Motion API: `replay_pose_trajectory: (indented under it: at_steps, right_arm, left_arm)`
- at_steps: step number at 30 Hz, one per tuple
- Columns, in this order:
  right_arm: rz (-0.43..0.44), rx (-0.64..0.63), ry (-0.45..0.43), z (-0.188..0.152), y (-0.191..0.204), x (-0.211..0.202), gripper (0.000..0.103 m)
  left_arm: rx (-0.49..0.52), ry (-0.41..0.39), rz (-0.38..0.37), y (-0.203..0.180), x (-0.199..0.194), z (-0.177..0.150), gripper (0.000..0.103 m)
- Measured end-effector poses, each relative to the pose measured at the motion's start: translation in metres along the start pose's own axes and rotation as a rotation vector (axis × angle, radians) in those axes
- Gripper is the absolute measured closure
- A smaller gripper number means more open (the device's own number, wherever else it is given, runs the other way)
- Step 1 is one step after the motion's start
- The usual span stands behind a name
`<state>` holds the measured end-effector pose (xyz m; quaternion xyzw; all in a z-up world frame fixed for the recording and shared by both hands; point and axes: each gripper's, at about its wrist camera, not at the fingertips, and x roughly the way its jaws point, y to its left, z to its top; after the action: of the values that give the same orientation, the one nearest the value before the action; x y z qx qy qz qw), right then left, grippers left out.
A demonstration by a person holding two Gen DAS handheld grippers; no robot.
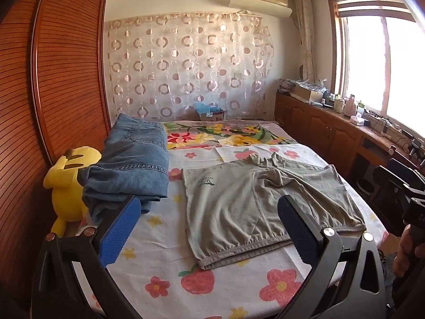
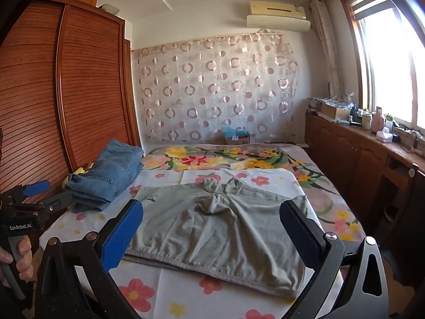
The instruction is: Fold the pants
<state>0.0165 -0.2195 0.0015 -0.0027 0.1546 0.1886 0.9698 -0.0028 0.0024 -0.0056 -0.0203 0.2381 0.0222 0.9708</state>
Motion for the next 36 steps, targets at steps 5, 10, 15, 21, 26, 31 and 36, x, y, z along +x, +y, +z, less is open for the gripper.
replay_pose_trajectory:
  at_steps: [5, 10, 15, 21, 26, 31, 36]
  right_arm:
    - [0.0, 0.002, 0.001, -0.0013, -0.0002, 0.0006, 0.001]
    - [-0.001, 0.0, 0.0, -0.0007, 0.0011, 0.0005, 0.001]
    - [0.0, 0.001, -0.001, -0.0007, 0.0009, 0.0001, 0.001]
    - [0.001, -0.002, -0.003, -0.0007, 0.0012, -0.0006, 0.001]
    - [0.003, 0.0, -0.005, -0.0004, 0.0015, -0.0011, 0.001]
    - [0.006, -0.002, -0.006, -0.0009, 0.0012, -0.0015, 0.001]
    - [0.006, 0.0, -0.006, -0.0009, 0.0011, -0.0012, 0.001]
  left_arm:
    - [0.002, 0.002, -0.001, 0.0008, -0.001, 0.0003, 0.0]
    - [0.004, 0.001, 0.0, -0.0006, -0.0004, -0.0006, 0.0]
    - [0.005, 0.001, 0.0, -0.0001, -0.0008, -0.0002, 0.0]
    - [0.008, -0.003, 0.001, 0.0001, -0.001, -0.0002, 0.0]
    - [0.008, -0.003, 0.004, -0.0006, -0.0012, 0.0002, 0.0]
    - [0.008, -0.002, 0.004, -0.001, -0.0015, 0.0003, 0.0]
    - [0.01, -0.003, 0.003, 0.0001, -0.0019, 0.0006, 0.0]
